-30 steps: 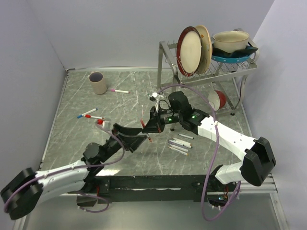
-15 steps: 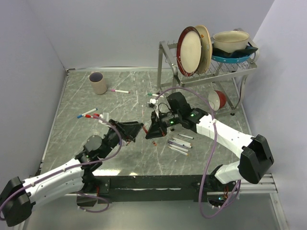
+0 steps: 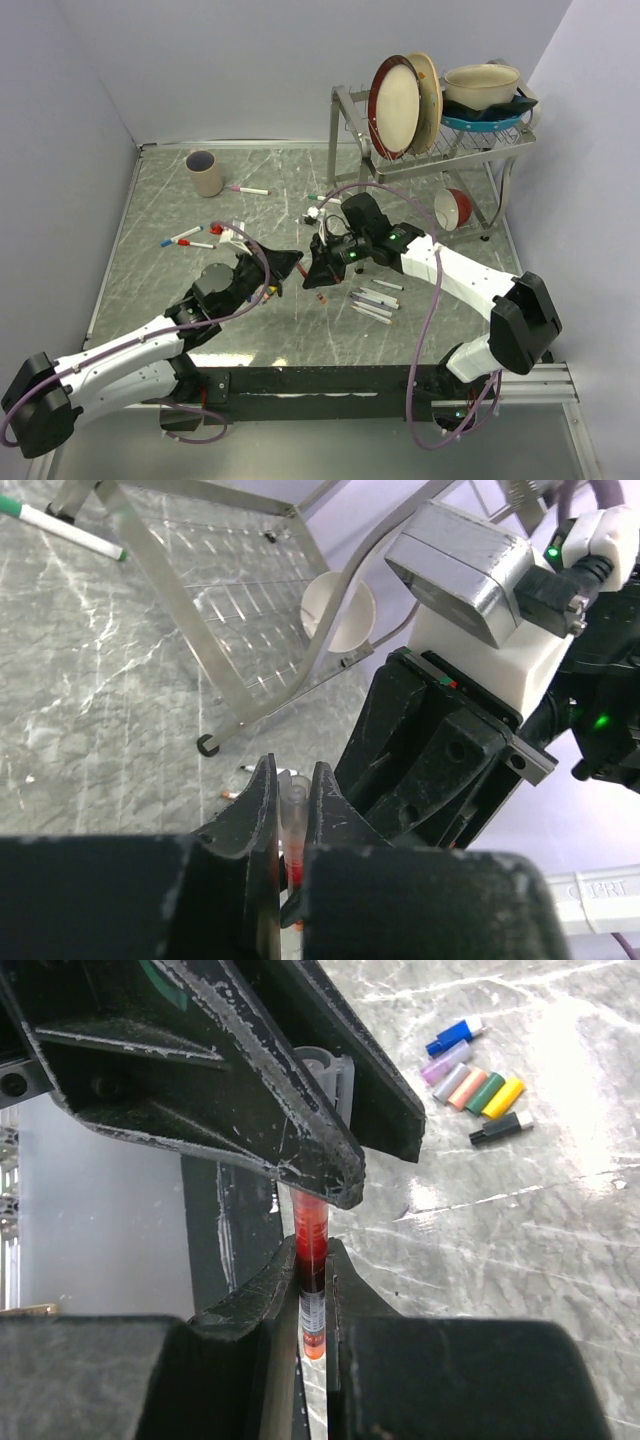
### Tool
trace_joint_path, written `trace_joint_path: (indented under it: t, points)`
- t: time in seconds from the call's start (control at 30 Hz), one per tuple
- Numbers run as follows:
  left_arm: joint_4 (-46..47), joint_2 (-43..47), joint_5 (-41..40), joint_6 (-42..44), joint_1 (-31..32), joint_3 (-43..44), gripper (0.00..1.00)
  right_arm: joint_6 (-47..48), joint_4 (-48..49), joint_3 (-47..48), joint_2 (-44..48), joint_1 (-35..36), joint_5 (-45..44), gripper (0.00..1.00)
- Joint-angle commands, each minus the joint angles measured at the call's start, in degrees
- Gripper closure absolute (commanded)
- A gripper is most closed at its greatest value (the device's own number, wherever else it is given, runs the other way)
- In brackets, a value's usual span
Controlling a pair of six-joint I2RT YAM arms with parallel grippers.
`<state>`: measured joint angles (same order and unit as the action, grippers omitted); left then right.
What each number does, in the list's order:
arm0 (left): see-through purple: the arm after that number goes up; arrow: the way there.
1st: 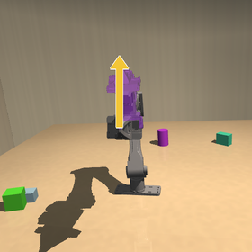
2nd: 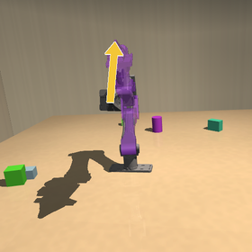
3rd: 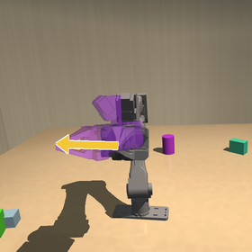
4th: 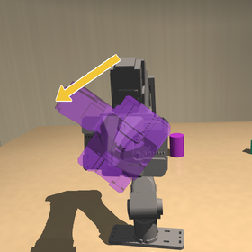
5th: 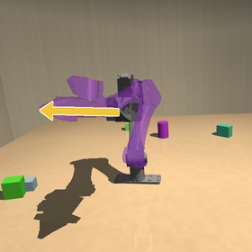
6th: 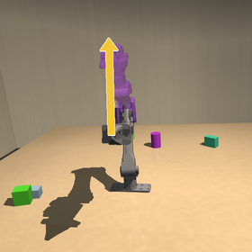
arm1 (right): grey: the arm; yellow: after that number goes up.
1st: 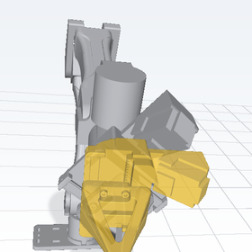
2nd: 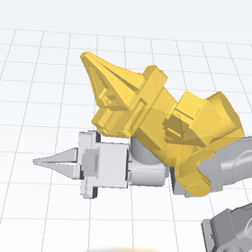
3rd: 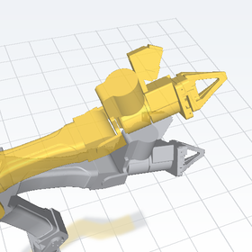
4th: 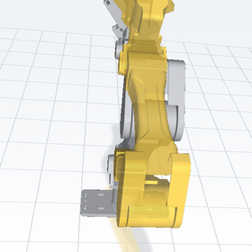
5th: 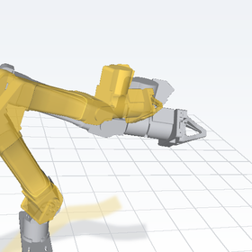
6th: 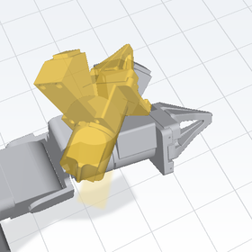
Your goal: Open the pen caps
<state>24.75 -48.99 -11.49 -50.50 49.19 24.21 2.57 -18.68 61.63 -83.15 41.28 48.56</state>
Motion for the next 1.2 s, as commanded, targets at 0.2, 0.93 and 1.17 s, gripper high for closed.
trace_joint_path:
  t: [0.2,0.93,1.17]
  points:
    - [-14.5,9.9,-17.5,1.1,-2.5,4.7,0.99,10.4,-7.1,0.6,-1.4,1.8,1.8,1.0]
    - [-39.6,13.6,-14.1,-19.3,-15.1,-5.7,0.99,26.5,-18.7,-9.2,2.7,-4.6,-33.9,1.0]
    - [-38.2,10.1,-13.8,-19.9,-15.2,-6.7,0.99,26.1,-19.2,-9.1,-2.0,-5.2,-36.8,1.0]
